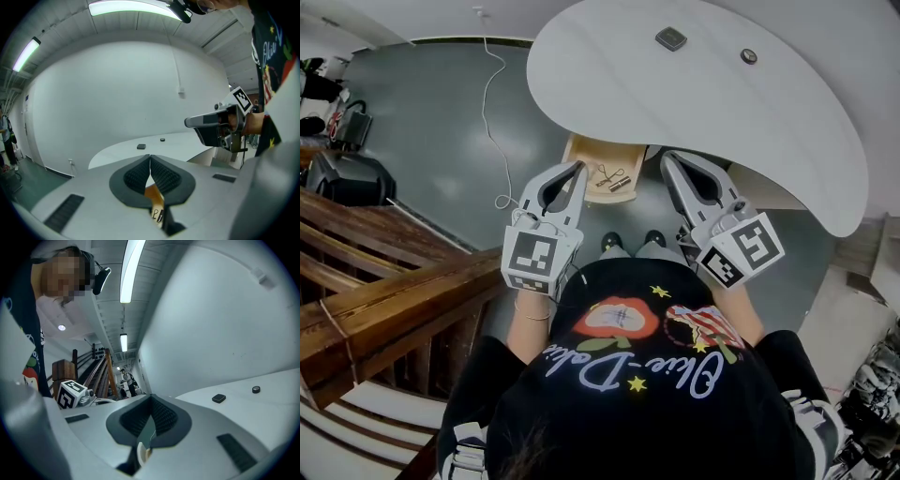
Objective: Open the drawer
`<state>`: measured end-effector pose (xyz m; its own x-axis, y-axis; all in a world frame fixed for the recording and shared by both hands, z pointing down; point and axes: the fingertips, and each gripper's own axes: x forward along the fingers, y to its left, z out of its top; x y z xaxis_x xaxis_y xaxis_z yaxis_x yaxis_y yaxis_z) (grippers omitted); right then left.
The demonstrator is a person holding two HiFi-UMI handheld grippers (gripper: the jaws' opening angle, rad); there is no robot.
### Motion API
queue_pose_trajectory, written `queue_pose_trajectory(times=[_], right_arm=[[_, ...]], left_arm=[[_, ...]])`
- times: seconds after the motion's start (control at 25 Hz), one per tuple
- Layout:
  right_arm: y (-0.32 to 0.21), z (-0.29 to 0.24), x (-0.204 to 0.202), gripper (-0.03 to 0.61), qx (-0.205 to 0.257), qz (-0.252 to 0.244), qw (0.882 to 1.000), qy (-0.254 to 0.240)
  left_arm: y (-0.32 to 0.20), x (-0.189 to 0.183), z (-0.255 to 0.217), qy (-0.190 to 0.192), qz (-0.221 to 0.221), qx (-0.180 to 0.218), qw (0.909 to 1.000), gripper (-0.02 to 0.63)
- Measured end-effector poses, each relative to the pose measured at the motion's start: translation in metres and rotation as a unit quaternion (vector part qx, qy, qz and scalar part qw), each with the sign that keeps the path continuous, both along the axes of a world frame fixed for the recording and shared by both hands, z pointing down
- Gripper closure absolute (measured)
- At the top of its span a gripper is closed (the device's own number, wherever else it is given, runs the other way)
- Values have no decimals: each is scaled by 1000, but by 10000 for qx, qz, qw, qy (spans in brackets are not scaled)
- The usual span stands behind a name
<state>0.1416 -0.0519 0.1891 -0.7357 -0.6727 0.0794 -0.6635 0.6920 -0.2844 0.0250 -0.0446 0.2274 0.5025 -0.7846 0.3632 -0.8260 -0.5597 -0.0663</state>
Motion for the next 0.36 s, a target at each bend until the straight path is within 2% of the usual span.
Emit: queue_pose_trajectory(times=[0.36], right_arm=[[-2,1,4,578,-7,14,10000,40]], left_arm=[[-3,-1,0,-5,-36,25,10000,607]])
